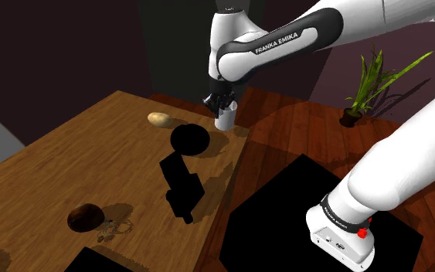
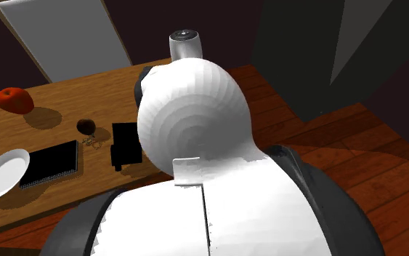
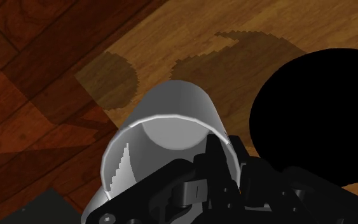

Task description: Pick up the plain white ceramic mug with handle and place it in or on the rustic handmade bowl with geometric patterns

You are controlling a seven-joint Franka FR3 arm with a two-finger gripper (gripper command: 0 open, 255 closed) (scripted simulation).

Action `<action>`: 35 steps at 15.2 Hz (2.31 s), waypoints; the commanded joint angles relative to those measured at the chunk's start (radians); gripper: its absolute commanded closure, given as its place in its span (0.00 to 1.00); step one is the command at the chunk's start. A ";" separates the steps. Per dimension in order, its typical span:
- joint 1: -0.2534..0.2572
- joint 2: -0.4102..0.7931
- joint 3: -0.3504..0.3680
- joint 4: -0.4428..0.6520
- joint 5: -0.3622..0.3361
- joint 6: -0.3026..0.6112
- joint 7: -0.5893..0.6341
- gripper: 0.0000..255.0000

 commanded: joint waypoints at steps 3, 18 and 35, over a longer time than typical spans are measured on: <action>0.001 -0.020 -0.002 0.033 0.007 -0.053 -0.007 1.00; 0.000 -0.075 -0.012 0.183 0.024 -0.255 -0.028 1.00; 0.116 0.219 0.142 0.550 -0.086 -0.362 0.271 1.00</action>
